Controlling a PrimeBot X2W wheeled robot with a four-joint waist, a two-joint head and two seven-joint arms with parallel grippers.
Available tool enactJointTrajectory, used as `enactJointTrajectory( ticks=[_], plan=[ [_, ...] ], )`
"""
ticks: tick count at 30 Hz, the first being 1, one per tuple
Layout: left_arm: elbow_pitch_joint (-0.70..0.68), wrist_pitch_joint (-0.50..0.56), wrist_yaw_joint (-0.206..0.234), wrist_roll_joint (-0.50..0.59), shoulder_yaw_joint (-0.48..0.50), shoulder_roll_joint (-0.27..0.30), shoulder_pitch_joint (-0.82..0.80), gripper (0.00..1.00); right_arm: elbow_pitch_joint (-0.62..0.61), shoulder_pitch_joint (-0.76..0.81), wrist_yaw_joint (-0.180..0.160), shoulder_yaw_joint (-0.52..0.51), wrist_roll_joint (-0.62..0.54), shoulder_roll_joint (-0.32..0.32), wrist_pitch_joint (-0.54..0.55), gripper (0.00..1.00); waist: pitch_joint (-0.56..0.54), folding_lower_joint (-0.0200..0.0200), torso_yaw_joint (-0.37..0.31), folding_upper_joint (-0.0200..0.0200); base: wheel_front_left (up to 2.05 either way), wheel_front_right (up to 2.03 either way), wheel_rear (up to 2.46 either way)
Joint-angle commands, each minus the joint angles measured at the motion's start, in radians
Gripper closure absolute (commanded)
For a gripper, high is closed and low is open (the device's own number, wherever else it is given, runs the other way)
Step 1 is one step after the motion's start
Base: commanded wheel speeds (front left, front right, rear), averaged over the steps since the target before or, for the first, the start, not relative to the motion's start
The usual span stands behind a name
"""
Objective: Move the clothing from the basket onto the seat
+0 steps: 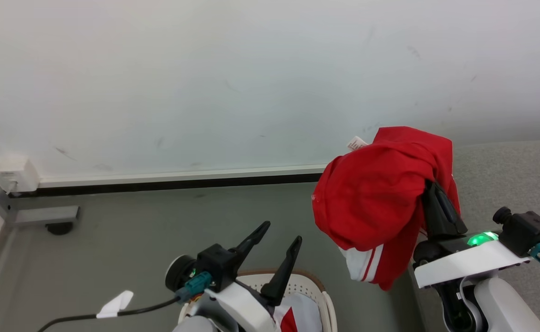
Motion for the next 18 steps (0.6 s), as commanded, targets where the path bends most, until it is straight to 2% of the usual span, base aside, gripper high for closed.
enactJointTrajectory(
  ticks=[1, 12, 18],
  plan=[
    [0.011, -0.019, -0.004, 0.006, -0.002, 0.002, 0.009, 0.00, -0.006, 0.007, -0.002, -0.006, 0.000, -0.010, 0.000, 1.00, 0.000, 0.0000, 0.000, 0.0000, 0.00, 0.00, 0.00],
    [0.025, -0.046, -0.009, -0.007, -0.015, -0.006, -0.010, 0.00, -0.019, 0.010, -0.002, -0.028, -0.014, -0.009, 0.000, 1.00, 0.015, 0.0000, -0.045, 0.0000, 0.00, 0.00, 0.00],
    [0.011, -0.052, -0.010, -0.017, -0.027, -0.014, -0.003, 0.00, -0.031, 0.025, -0.002, -0.047, -0.016, -0.022, 0.000, 1.00, 0.026, 0.0000, -0.116, 0.0000, 0.00, 0.00, 0.00]
  ],
)
